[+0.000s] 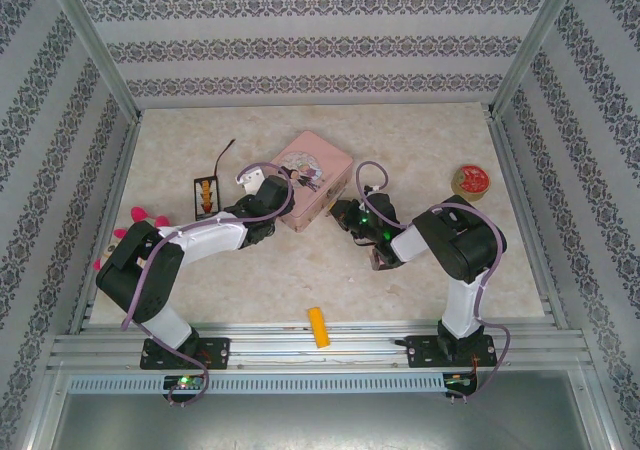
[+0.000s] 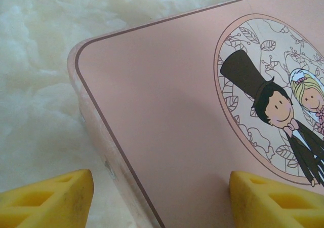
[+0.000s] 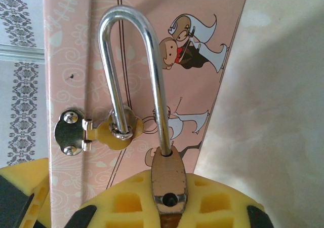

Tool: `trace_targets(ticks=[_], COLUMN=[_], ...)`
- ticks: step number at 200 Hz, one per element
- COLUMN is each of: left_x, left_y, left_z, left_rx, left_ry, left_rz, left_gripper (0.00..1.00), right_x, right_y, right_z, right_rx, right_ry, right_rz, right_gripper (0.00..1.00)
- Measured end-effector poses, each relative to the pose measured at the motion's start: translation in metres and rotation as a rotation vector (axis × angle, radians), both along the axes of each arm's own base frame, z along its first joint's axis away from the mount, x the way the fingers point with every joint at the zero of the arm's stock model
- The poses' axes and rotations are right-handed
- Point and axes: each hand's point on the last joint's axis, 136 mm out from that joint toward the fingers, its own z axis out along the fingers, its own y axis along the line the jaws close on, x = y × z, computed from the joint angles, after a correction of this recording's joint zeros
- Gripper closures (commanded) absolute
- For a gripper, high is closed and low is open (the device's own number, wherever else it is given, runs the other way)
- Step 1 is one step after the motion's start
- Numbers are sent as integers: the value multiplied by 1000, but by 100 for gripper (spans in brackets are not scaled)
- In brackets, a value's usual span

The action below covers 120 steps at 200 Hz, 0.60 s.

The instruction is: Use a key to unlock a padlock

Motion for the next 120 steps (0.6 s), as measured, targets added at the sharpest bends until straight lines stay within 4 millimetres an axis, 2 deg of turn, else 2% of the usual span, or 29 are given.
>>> trace_targets(ticks=[24,57,120], left_x=[0,0,1], left_y=[0,0,0], left_z=[0,0,0], left_rx=[-2,-3,-3], left_ry=[-4,-5,-6], left_rz=[1,1,2], left_gripper=[33,33,33], right_x=[2,9,11], right_y=[-1,-13,-15], right_z=[0,-9,-9], right_rx=[13,1,0], right_ry=[5,25,24], right_rz=[-13,-71,-92], right_gripper=[100,100,100])
